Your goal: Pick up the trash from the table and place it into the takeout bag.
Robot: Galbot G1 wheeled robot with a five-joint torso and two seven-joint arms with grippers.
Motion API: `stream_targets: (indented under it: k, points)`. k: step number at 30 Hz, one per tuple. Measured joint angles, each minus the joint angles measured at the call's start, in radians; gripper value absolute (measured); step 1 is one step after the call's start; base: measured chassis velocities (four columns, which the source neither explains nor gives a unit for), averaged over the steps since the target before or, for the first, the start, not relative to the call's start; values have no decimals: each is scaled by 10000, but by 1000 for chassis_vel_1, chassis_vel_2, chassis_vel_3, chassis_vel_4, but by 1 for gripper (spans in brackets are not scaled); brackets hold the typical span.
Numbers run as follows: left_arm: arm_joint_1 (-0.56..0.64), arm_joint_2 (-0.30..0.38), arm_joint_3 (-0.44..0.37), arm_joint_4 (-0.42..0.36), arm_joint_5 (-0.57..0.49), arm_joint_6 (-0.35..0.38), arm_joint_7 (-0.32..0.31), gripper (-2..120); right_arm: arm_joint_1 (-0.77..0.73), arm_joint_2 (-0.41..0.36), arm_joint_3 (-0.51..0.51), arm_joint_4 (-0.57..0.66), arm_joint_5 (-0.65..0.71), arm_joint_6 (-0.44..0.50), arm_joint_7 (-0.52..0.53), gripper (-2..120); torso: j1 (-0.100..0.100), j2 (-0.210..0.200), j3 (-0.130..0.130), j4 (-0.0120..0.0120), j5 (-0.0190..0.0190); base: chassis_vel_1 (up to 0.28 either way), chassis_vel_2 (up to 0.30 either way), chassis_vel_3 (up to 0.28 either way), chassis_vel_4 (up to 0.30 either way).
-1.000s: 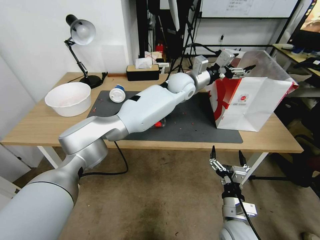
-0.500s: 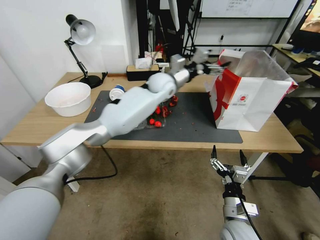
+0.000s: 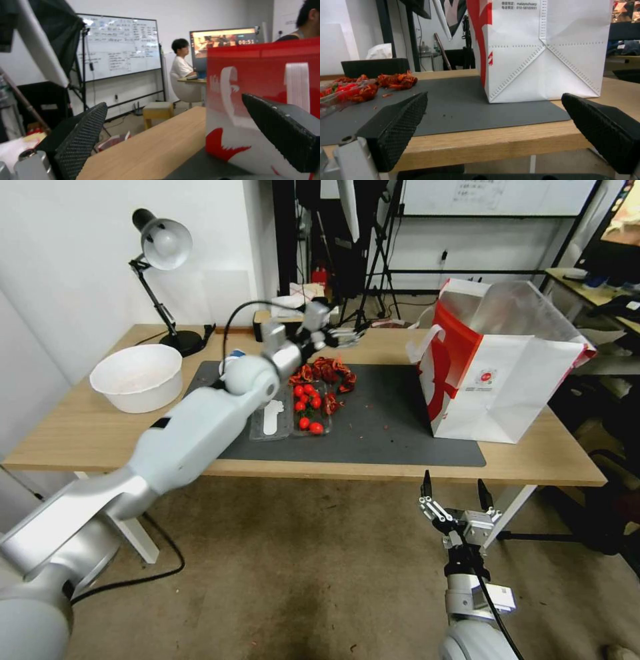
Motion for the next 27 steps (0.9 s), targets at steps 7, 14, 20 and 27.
stream_targets:
  k: [7, 14, 20, 27]
  points:
    - [1056, 691, -934, -695, 106, -6, -18, 100, 44, 2, -75, -72, -34, -5, -7, 100, 0, 0, 0, -1, 1, 0, 0, 0, 0]
    - [2402, 1285, -1956, -1330, 322, -12, -55, 100, 130, -12, -139, -143, -45, -12, -11, 100, 0, 0, 0, 0, 0, 0, 0, 0, 0]
    - [3587, 1584, -2930, -1824, 470, -16, -123, 100, 150, 11, -194, -192, -45, -14, -16, 100, 0, 0, -1, 3, 1, 0, 0, 0, 0]
    - [4910, 1748, -4037, -2477, 739, -48, -429, 100, 149, 9, -230, -217, -50, -1, -23, 100, -1, 0, 0, 1, 1, 0, 0, 0, 0]
